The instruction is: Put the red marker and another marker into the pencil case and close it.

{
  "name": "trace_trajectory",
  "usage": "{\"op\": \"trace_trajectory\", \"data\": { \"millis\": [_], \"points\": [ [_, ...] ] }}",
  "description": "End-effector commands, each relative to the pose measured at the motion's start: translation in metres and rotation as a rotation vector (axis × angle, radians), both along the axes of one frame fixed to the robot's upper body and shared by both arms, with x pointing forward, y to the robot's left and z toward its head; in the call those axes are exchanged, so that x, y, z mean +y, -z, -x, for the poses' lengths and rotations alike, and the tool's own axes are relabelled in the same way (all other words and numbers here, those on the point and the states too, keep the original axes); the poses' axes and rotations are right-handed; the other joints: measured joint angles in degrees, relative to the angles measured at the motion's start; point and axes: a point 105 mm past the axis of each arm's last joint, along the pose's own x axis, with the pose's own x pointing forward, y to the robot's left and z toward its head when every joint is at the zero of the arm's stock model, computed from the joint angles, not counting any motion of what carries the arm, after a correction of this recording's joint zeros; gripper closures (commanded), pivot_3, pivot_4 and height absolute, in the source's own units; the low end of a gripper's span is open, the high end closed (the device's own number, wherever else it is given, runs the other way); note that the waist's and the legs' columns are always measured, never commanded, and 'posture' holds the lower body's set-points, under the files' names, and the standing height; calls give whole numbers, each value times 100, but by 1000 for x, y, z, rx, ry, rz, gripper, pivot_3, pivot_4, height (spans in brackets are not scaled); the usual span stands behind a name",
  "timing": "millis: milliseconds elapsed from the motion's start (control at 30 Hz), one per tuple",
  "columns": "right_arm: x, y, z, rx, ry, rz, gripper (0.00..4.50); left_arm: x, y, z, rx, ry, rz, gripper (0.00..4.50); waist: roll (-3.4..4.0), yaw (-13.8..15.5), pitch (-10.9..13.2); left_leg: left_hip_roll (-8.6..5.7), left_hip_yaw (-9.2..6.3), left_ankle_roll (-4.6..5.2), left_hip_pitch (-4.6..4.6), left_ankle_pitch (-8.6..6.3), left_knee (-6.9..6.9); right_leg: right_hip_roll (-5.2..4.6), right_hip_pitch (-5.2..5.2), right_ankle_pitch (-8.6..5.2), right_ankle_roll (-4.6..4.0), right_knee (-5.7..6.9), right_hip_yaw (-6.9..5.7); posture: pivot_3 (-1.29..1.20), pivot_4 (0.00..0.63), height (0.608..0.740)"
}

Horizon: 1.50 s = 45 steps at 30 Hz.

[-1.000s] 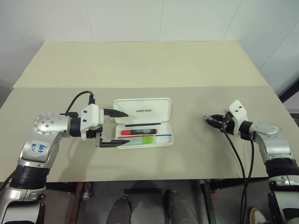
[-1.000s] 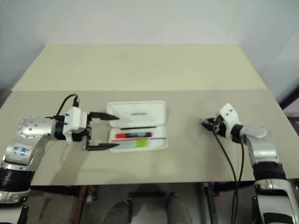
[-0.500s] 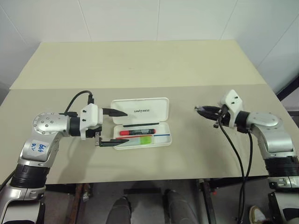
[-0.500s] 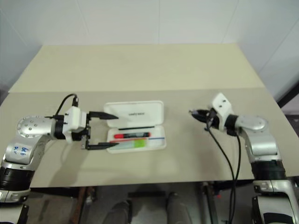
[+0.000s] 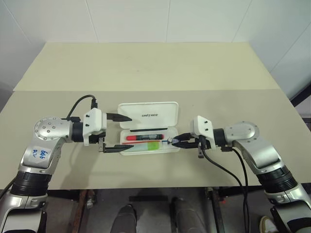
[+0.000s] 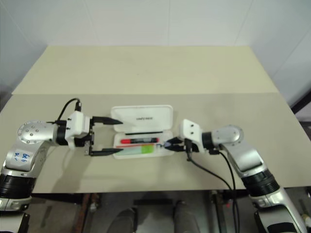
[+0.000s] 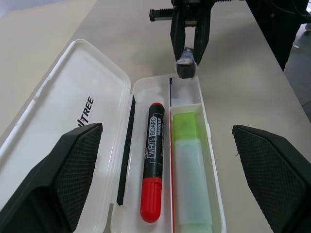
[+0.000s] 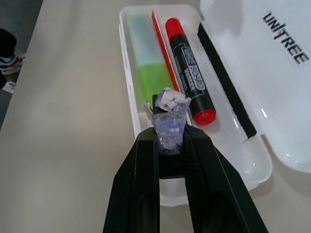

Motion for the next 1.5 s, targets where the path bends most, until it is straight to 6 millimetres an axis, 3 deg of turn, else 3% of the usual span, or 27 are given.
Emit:
{"op": "trace_trajectory", "data": {
  "millis": [33,733,1000,1333,1500],
  "points": [
    [-1,2,-7,-22,1,-3,4145,0,-9,4,-49,2,-5,0,0,-2,0,0,0,0,0,0,0,0,0,0,0,0,0,0,150,740],
    [21,6,-5,-14,-57,-18,4145,-2,-9,4,-51,-1,0,0,0,-8,0,0,0,0,4,0,0,0,0,2,4,7,0,0,150,740],
    [13,13,-11,-4,-25,6,4145,-2,-9,4,-52,-4,1,0,0,-10,0,0,0,0,4,0,0,0,0,2,4,8,0,0,150,740],
    [9,1,-9,-17,-45,-9,4145,-2,-10,3,-52,-2,2,0,0,-10,0,0,0,0,4,0,0,0,0,2,4,7,0,0,150,740],
    [13,-2,-8,-36,-53,-16,2498,-3,-10,2,-54,2,3,0,0,-11,0,0,0,0,4,0,0,0,0,2,4,8,0,0,150,740]
  ]
}}
